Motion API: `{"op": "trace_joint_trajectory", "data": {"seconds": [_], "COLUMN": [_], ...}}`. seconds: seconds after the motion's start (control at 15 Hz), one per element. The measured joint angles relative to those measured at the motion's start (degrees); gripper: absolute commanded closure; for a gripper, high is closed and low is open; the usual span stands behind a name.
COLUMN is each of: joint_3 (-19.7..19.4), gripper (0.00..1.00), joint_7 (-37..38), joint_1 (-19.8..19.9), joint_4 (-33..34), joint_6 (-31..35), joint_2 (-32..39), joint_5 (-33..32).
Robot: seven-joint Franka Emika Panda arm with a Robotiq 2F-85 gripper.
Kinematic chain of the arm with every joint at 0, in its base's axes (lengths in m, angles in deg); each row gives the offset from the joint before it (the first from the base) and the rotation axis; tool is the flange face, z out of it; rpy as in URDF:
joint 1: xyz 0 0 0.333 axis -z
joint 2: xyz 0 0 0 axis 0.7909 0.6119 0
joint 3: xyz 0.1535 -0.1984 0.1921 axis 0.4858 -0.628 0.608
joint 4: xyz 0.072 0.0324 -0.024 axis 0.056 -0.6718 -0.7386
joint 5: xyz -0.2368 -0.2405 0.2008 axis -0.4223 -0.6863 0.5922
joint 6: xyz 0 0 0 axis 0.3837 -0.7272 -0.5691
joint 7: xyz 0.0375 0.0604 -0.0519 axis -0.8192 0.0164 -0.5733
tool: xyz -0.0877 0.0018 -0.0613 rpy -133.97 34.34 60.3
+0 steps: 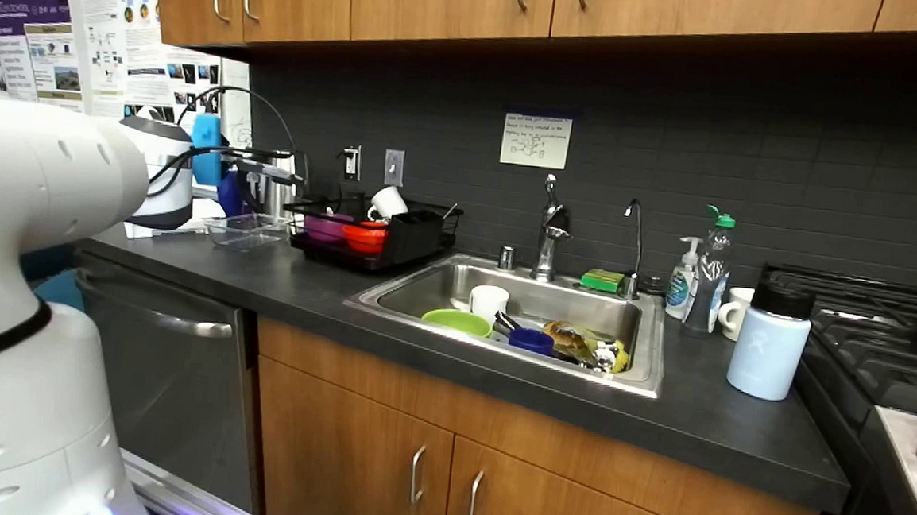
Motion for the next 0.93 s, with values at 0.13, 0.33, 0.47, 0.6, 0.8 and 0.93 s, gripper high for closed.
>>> {"op": "trace_joint_trajectory", "data": {"seconds": [0.13,0.33,0.47,0.6,0.8,0.93], "joint_3": [-2.36,-5.64,-7.0,-7.43,-7.44,-7.44], "gripper": [0.97,0.97,0.97,0.97,0.97,0.97], "joint_7": [0.24,0.26,0.24,0.23,0.1,-0.5], "joint_1": [-1.27,-2.3,-2.36,-2.36,-2.52,-2.63], "joint_4": [-2.41,-5.94,-8.01,-9.55,-11.19,-12.31], "joint_6": [0.0,-0.01,-0.01,0.0,0.0,0.0], "joint_2": [0.03,0.26,1.17,2.96,6.3,8.6], "joint_5": [0.0,-0.2,-1.15,-2.84,-6.25,-8.45]}}
